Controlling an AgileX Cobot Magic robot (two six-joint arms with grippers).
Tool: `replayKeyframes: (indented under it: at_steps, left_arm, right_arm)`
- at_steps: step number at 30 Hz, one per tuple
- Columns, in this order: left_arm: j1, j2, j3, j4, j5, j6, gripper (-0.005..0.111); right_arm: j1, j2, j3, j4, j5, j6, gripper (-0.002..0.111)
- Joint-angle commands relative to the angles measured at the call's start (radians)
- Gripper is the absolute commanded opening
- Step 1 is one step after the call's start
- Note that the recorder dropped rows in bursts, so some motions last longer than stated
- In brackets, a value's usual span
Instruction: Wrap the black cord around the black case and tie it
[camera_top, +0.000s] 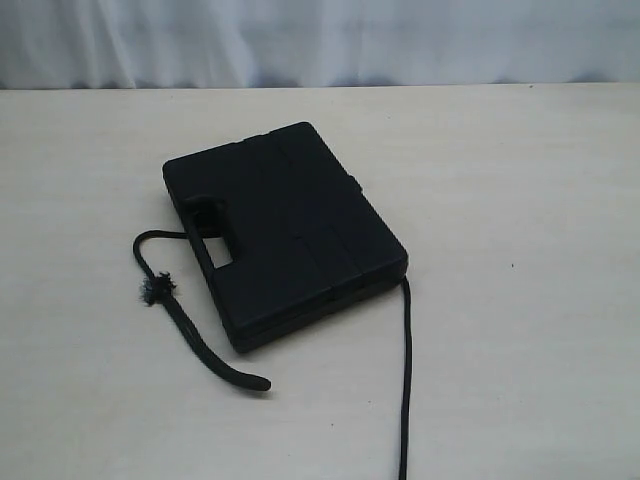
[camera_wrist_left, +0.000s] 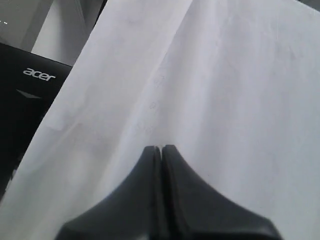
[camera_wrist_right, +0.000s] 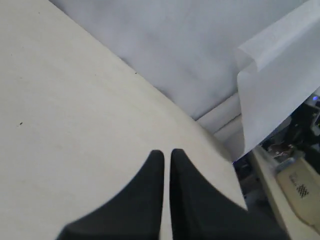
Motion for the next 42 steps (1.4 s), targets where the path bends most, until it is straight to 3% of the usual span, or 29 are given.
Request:
replayKeyframes:
  at_steps: [1, 9, 13, 16, 20, 26, 32, 37, 42]
  left_arm:
    - [0.0, -0.001, 0.002, -0.009, -0.012, -0.108, 0.0]
    - [0.0, -0.001, 0.002, -0.009, 0.029, -0.114, 0.0]
    - [0.0, -0.001, 0.002, -0.009, 0.024, -0.114, 0.0]
    - [0.0, -0.001, 0.002, -0.009, 0.024, -0.114, 0.0]
    - [0.0, -0.001, 0.002, 0.004, 0.065, -0.114, 0.0]
    - [0.0, -0.001, 0.002, 0.009, 0.122, -0.114, 0.0]
    - [0.0, -0.001, 0.002, 0.009, 0.135, -0.175, 0.0]
    - [0.0, 0.071, -0.044, 0.051, 0.241, -0.238, 0.0]
    - [0.0, 0.251, -0.145, 0.098, 0.334, -0.247, 0.0]
  right_arm:
    - [-0.006, -0.003, 0.002, -0.055, -0.208, 0.015, 0.004]
    - [-0.006, -0.003, 0.002, 0.227, -0.736, 0.061, 0.004]
    - [-0.004, -0.003, 0.002, 0.429, -0.915, 0.367, 0.004]
    - [-0.004, -0.003, 0.002, 0.461, -0.916, 0.634, 0.004]
    - [-0.004, -0.003, 0.002, 0.461, -0.93, 0.823, 0.004]
    - [-0.004, -0.003, 0.002, 0.461, -0.934, 0.912, 0.004]
    - [-0.004, 0.022, 0.002, 0.587, -0.776, 0.895, 0.004]
    - [-0.004, 0.222, -0.182, 0.347, -0.563, 0.897, 0.004]
    - [0.0, 0.516, -0.377, 0.096, -0.521, 1.0, 0.004]
